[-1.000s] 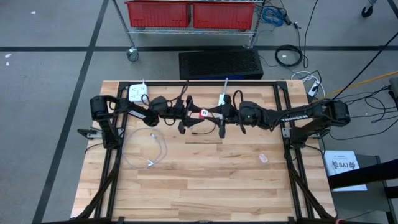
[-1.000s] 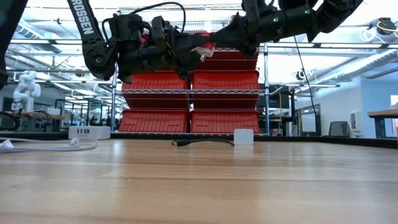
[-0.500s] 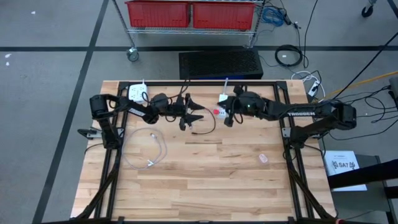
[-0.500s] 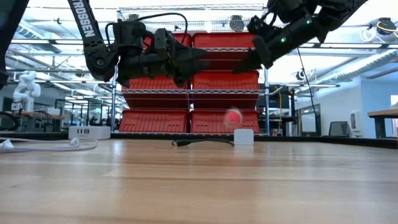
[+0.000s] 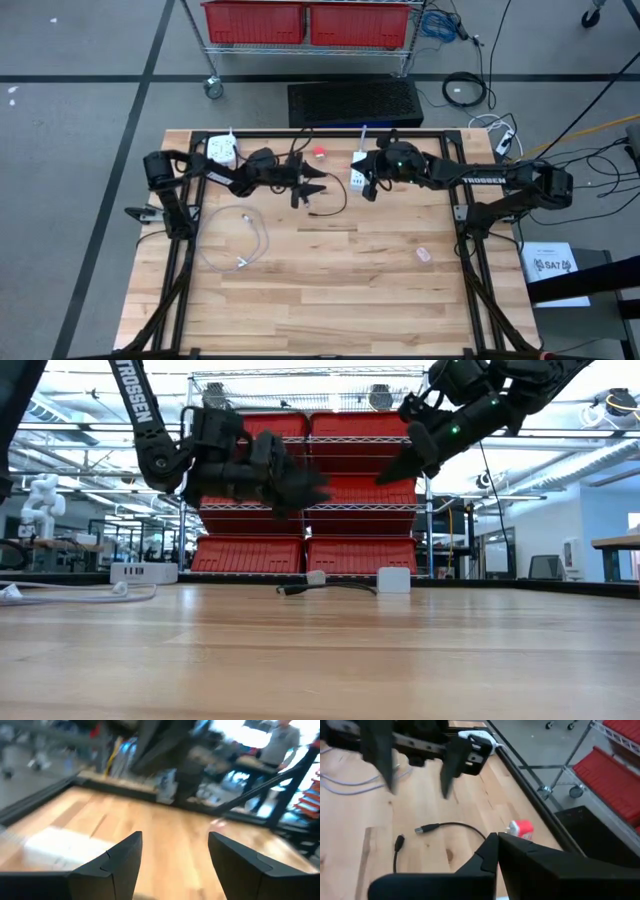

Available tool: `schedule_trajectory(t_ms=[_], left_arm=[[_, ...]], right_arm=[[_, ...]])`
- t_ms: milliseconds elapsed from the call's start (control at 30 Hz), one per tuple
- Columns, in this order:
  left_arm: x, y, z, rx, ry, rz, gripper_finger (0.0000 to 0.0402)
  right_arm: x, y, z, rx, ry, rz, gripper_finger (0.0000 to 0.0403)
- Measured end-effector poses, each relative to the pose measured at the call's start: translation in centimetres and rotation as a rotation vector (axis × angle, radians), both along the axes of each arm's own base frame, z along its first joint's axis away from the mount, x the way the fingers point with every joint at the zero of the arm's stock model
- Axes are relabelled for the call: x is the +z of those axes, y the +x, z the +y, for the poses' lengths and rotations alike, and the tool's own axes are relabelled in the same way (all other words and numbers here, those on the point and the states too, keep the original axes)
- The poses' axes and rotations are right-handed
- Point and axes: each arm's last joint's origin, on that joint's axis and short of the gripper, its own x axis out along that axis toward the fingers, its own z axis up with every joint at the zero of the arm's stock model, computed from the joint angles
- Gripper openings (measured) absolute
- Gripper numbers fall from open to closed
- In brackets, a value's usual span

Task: Insert USB
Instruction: Insert the red charger adapter into the right outlet extension

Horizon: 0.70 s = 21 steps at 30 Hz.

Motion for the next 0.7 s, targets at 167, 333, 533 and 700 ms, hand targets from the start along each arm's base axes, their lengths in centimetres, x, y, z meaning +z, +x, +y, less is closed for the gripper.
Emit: schedule_trajectory(t_ms=[167,333,533,700], left_arm=[[-1.6,-0.8,1.3,0.097,-0.042,0.172,0.0199],[-0.5,-1.3,3.0,0.259,-0.032,0.322,0.0154],[1.5,-1.6,6.1,0.454,0.05,0.527,0.009],[2.5,-1.3,9.1,0.411,0.178,0.642,0.0034]], right_arm=[[-0.3,-0.2,0.0,-0.043,0.087,0.003,0.0005],[-0.7,-0.1,0.0,-0.061,0.12,0.014,0.0024],[-0.8,0.2,-0.1,-0.06,0.114,0.002,0.0035],[-1.0,0.2,-0.1,-0.058,0.113,0.007,0.0025]])
